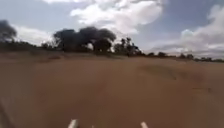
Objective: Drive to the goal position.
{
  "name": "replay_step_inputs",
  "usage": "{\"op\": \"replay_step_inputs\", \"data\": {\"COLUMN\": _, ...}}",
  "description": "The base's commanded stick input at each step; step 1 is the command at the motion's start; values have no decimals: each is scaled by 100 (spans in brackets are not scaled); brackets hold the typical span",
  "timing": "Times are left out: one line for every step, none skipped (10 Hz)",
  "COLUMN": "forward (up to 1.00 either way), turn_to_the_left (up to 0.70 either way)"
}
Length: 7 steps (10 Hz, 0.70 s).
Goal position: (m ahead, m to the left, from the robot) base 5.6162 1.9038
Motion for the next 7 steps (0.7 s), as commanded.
{"op": "replay_step_inputs", "data": {"forward": 70, "turn_to_the_left": 0}}
{"op": "replay_step_inputs", "data": {"forward": 70, "turn_to_the_left": 0}}
{"op": "replay_step_inputs", "data": {"forward": 70, "turn_to_the_left": 0}}
{"op": "replay_step_inputs", "data": {"forward": 70, "turn_to_the_left": 0}}
{"op": "replay_step_inputs", "data": {"forward": 70, "turn_to_the_left": 0}}
{"op": "replay_step_inputs", "data": {"forward": 70, "turn_to_the_left": 0}}
{"op": "replay_step_inputs", "data": {"forward": 70, "turn_to_the_left": 0}}
